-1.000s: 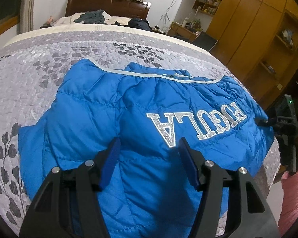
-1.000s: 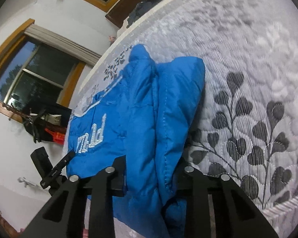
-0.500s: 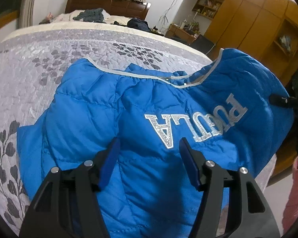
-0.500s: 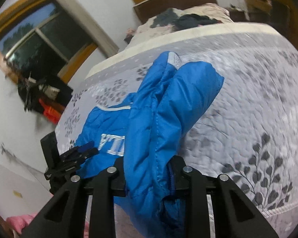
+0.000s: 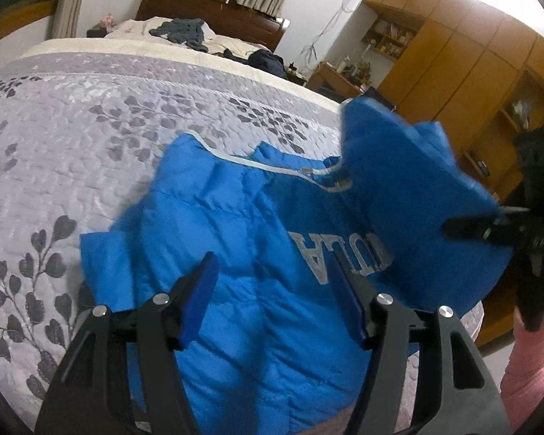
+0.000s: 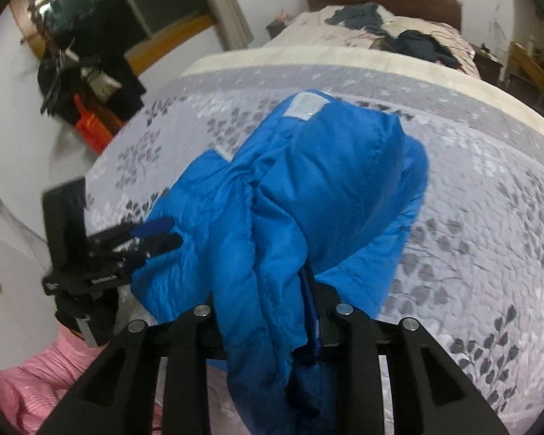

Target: Fold large clothes

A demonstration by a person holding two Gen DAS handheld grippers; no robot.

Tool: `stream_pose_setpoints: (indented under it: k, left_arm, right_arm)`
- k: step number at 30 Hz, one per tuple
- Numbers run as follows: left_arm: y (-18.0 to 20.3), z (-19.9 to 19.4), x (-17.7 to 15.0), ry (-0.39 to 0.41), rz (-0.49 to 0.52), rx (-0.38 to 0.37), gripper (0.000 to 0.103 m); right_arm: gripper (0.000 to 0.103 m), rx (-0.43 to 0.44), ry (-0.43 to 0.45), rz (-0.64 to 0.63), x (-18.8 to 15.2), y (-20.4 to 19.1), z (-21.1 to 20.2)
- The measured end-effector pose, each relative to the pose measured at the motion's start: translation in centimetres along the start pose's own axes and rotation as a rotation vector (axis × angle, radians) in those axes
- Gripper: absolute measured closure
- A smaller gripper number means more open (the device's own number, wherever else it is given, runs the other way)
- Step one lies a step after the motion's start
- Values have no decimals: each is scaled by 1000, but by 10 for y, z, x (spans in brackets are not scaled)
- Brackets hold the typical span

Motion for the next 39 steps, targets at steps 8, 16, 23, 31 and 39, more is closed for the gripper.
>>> stream_pose_setpoints:
  k: [8,16,23,31,39]
  left_arm:
    - [-20,-10,-2,12,-44,-3,41]
    - [-29,-16,-1,19,-69,-24,40]
    - [-21,-19,9,29,-73,-49,38]
    - [-2,6,21,-14,-126,-165,33]
    - [17,53,30,-106,-205,-275,33]
  right_arm:
    - [57,27,-128,-76,-1,-42,65]
    - [49,65,-160,-82,1,-49,82]
    - [42,137,-44,-39,12,-46,13]
    - [42,79,86,156,6,35,-36]
    - [42,132,-17,140,-28,27,16]
Point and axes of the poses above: each gripper's, at about its wrist camera, not at the fingertips, and z roughly the way its jaws point, y to its right, x to its top, the point moved 6 cm from there along z, roughly the way its jaws point, and after that the axes turned 2 degrees about -y, right-handed, at the moved point
